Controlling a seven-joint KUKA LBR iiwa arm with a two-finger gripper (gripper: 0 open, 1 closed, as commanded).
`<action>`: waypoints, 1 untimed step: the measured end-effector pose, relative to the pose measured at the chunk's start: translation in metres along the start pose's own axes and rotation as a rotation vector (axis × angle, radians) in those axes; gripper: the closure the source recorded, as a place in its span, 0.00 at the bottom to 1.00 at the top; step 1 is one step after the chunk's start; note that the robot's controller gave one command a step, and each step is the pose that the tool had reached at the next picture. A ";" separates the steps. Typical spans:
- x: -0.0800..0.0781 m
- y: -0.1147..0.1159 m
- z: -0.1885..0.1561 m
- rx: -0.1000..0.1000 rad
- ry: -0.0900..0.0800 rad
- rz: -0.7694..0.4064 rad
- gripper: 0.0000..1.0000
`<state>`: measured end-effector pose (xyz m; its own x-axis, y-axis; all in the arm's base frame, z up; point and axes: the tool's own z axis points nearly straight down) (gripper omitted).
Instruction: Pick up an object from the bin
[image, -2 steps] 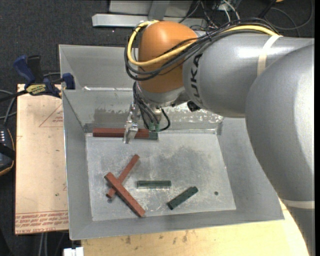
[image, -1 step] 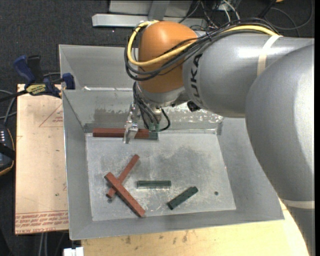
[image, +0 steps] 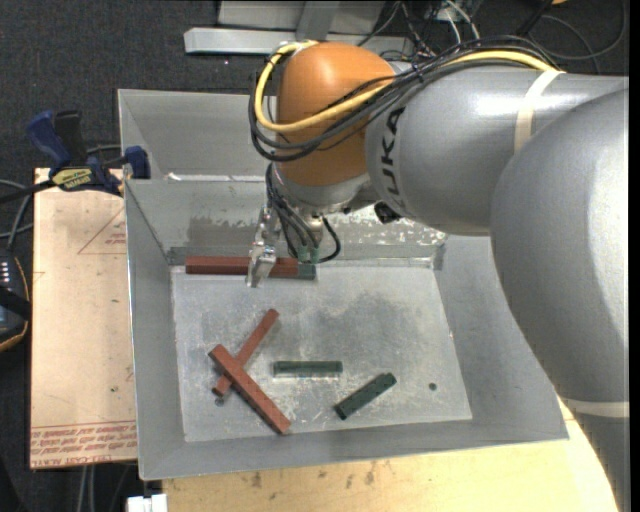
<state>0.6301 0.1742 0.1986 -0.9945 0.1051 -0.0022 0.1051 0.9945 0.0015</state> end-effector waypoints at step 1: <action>-0.003 0.002 0.033 -0.001 -0.003 -0.209 1.00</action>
Offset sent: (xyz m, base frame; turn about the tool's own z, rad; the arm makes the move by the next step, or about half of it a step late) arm 0.0078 -0.0159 0.1840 -0.2695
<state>0.6334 0.1755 0.1658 -0.9946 -0.1040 -0.0056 -0.1040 0.9946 0.0014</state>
